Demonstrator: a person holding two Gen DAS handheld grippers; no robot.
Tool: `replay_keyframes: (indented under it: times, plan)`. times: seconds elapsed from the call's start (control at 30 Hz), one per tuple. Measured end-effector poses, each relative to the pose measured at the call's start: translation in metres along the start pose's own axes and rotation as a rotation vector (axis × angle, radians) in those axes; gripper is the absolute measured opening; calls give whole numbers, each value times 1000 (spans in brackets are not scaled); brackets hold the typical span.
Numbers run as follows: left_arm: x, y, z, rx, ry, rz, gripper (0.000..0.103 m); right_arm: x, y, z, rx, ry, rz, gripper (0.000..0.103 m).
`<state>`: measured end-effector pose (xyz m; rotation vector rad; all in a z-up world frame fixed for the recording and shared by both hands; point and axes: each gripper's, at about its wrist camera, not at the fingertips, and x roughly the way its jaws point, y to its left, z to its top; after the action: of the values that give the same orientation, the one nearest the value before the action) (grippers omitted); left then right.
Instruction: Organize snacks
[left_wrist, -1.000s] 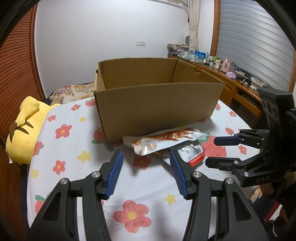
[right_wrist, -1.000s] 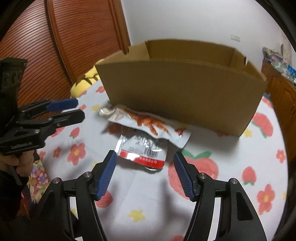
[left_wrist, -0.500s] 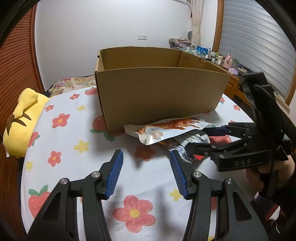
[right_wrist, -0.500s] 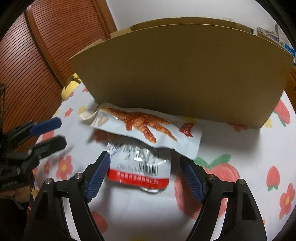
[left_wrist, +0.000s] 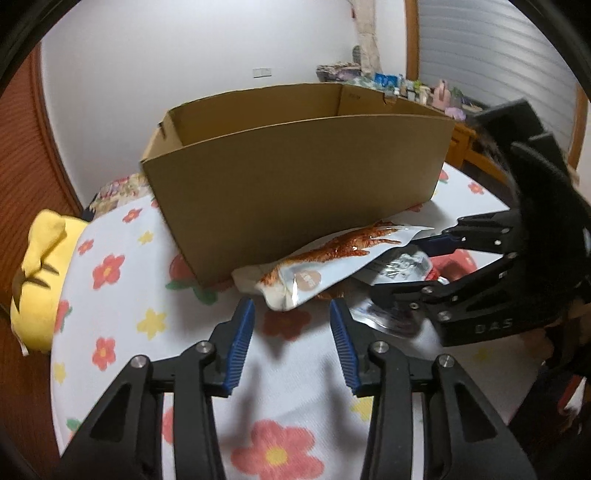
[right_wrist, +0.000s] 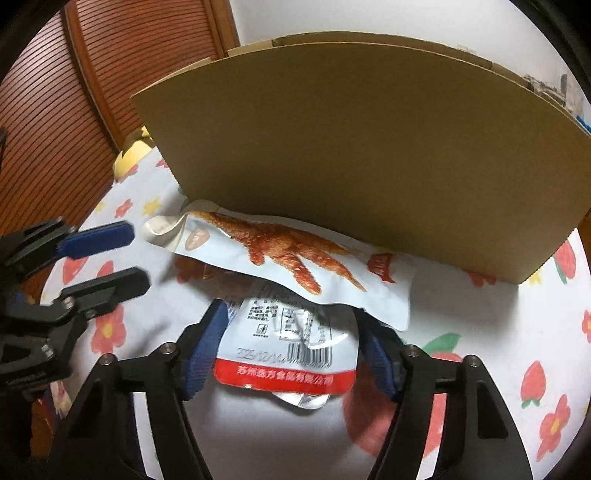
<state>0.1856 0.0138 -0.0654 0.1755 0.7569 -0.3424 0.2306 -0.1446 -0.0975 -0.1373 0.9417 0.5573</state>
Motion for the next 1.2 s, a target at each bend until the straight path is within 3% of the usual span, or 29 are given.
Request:
replay_keyframes:
  times: [0.63,0.93,1.2]
  plan:
    - [26,-29,26,232,35,132,47,-7,-18,-4,35,-25,29,67]
    - [28,-41,41,260,21,86,47,-9,-22,-5,66,-33,44,67]
    - [38,-53,46,264,30,34,35,-14,-32,-10,63,-32,0,67]
